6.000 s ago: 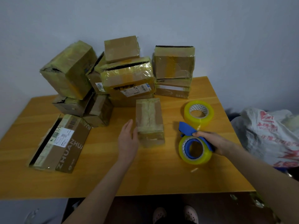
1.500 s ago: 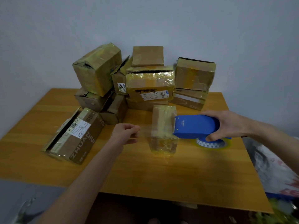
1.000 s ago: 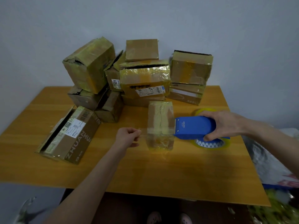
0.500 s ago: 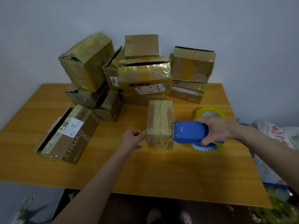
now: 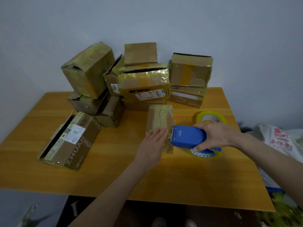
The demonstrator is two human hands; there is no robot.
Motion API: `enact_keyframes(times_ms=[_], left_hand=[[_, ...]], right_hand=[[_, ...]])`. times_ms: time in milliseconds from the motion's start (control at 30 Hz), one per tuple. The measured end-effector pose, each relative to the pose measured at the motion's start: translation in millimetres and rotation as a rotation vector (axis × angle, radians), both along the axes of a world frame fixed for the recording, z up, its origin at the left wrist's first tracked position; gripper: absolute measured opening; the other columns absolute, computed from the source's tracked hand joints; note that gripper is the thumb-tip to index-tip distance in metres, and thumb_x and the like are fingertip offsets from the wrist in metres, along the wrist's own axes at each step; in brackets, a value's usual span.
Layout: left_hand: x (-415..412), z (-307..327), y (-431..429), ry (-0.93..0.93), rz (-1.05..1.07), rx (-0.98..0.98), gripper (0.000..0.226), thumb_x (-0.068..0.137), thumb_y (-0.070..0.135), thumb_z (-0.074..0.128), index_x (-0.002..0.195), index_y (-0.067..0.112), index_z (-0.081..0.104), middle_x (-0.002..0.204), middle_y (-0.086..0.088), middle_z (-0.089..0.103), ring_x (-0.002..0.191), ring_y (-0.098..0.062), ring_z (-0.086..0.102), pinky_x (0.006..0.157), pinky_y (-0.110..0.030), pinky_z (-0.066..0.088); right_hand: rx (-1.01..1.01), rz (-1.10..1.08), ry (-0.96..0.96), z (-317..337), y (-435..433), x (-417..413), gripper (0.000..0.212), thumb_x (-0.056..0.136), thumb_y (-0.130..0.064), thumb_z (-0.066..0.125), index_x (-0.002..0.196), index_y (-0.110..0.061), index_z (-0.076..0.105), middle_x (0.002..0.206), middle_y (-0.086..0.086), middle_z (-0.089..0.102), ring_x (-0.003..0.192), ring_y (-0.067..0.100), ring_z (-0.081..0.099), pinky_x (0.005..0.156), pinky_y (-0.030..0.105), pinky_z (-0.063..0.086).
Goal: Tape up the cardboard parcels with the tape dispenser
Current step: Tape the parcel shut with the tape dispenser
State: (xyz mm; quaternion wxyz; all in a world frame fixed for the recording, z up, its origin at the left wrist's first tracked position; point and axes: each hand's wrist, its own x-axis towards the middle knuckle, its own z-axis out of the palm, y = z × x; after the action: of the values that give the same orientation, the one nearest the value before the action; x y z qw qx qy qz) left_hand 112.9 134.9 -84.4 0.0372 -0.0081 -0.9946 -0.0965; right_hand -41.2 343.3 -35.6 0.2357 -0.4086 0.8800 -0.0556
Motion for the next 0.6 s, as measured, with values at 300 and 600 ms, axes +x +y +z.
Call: enact_keyframes(times_ms=[300,600], left_hand=[[-4.5,-11.8,-9.0,-0.062,-0.016,-0.026,0.048,0.105,0.026,0.024,0.143,0.030,-0.006,0.150,0.014,-0.010,0.137,0.000,-0.017,0.105,-0.016,-0.027],[-5.2,-12.6,-13.1,0.012,-0.059,0.037,0.048,0.104,0.021,0.033,0.149,0.023,0.018,0.152,0.012,0.007,0.140,-0.003,-0.003,0.108,-0.013,-0.020]], right_hand=[[-0.204,-0.001,-0.185,-5.7,29.2,-3.8,0.076,0.069,-0.052,0.074,0.121,-0.072,0.022,0.109,-0.010,0.058,0.093,0.009,0.059,0.077,0.029,0.054],[-0.002,-0.049,-0.120,-7.5,68.3,-27.9,0.091,0.071,-0.052,0.073,0.146,-0.047,0.023,0.111,-0.014,0.058,0.092,0.008,0.057,0.079,0.027,0.050]])
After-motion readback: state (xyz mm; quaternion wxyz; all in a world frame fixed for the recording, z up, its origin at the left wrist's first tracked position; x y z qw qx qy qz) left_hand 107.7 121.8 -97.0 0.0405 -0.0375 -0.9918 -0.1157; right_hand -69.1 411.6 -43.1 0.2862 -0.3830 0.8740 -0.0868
